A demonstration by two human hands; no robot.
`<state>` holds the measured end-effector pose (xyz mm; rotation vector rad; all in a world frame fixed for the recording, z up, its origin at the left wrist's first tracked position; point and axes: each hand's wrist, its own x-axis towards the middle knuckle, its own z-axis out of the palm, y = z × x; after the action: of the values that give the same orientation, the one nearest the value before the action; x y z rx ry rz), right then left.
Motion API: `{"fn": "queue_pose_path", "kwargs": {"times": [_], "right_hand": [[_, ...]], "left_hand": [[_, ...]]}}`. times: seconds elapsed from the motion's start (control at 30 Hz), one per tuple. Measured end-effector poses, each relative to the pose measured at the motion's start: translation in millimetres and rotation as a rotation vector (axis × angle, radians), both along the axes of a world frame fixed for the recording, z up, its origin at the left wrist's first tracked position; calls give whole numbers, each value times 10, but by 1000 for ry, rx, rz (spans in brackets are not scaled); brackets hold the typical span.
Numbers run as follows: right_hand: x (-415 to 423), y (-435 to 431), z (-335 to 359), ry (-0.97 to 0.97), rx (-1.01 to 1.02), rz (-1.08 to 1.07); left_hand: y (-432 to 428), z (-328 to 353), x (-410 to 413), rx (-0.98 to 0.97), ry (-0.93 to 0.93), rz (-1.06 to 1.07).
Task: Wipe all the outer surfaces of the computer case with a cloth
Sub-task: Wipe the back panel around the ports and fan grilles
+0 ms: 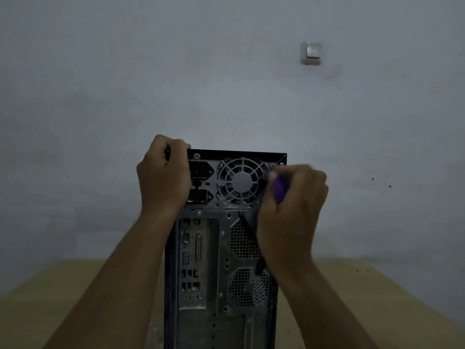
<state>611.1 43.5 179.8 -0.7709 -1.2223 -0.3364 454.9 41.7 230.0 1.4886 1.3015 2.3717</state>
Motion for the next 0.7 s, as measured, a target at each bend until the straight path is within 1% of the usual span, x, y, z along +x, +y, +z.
{"fn": "queue_pose_path", "kwargs": {"times": [0.03, 0.07, 0.1, 0.23, 0.37, 0.43, 0.5, 0.57, 0.63, 0.7], "right_hand": [[-51, 57, -149, -120, 60, -129], [-85, 109, -296, -208, 114, -202], [-112, 146, -419, -246, 148, -216], [-182, 166, -610, -263, 194, -156], [-167, 165, -674, -431, 195, -168], [-219, 121, -548, -404, 182, -144], [-344, 48, -355, -305, 134, -104], [-492, 8, -223, -234, 105, -111], [-569, 31, -237, -229, 136, -153], [-552, 85, -351, -269, 182, -147]], "left_hand": [[4, -2, -2, 3, 0, -2], [6, -3, -2, 5, 3, -4], [6, -4, -1, 3, 7, -5], [12, 9, -5, 12, -2, -22], [15, -6, -4, 6, -10, -33], [12, -3, -5, 8, -12, -26], [8, -4, -3, 4, -22, -24], [10, -8, -15, -5, -26, -25], [11, -9, -35, -6, -13, -24], [11, -19, -52, -3, 0, -33]]}}
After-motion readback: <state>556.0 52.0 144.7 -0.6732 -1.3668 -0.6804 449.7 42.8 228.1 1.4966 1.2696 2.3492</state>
